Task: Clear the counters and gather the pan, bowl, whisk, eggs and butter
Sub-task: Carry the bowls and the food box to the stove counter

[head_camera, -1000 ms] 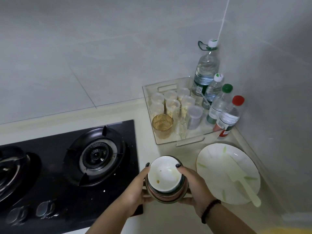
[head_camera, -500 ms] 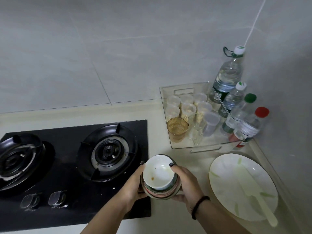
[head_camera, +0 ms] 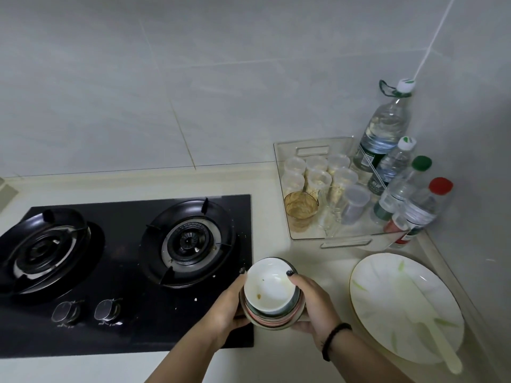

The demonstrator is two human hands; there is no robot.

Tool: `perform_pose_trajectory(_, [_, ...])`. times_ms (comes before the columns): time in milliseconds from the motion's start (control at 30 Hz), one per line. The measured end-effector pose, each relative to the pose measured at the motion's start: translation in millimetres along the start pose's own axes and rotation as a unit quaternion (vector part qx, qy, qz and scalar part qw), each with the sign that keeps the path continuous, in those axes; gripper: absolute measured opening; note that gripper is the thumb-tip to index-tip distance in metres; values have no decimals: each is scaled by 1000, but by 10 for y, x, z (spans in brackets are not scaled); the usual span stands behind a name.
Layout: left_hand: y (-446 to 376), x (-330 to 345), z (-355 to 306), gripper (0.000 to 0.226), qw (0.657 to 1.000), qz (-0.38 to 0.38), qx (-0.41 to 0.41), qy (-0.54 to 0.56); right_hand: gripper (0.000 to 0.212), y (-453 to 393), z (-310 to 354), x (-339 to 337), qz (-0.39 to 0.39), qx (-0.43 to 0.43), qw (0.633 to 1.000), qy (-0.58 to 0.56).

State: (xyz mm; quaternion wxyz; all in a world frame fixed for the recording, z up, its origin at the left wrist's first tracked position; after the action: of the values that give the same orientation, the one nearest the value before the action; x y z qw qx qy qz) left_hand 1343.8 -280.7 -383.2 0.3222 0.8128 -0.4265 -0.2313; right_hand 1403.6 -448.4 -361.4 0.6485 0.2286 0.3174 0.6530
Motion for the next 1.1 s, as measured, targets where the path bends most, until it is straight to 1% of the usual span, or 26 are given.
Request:
perform_pose_trajectory(233, [41,5,38,39,1000,6,10,-3,25,30,-71,-26,-1,11,1000,-20])
perform_pose_trajectory(433, [82,1,68,40,1000,15,4,4,20,78,-65,-6,19,6,999,-31])
perform_pose_trajectory(567, [83,-6,71,39,1000,8,4,10,24,59,-94,-9,28,5,999,-24])
perform_pose_trajectory(733, [134,-21,53,34,999,0,-1,44,36,10,-158,5,43,11,999,-12])
perform_pose_trajectory(867, [173,-72,41,33,998,6,11,69,36,-15,-170,21,47,6,999,11])
perform_pose_trajectory(900, [180,-97,29,32,997,8,13,82,41,-5,-146,23,43,-5,999,17])
perform_pose_trajectory(933, [203,-116,9,30,995,11,10,96,52,-5,-110,7,29,-19,999,15])
perform_pose_trajectory(967, [213,-158,-4,28,994,10,7,112,62,10,-69,-16,6,-43,999,27])
perform_pose_trajectory(1000, [218,-197,-23,26,992,9,5,127,67,54,9,-57,-22,-80,995,52])
perform_pose_trajectory(1033, [223,-260,-30,27,990,7,8,140,69,136,100,-88,-52,-123,988,83])
perform_pose_trajectory(1100, [261,-408,-49,34,988,3,16,155,65,337,314,-99,-103,-228,959,130])
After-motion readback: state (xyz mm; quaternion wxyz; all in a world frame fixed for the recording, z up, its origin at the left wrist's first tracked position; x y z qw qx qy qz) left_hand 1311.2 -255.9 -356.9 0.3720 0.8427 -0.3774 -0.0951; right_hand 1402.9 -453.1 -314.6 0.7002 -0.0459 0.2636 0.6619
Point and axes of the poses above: each hand's wrist, its own y-axis away from the middle knuckle, its own x-axis out of the palm, z = x × y, the point moved 9 cm from there along -y, towards the middle knuckle, and after that the axes turned 12 degrees about -z, right-handed, at the moved point
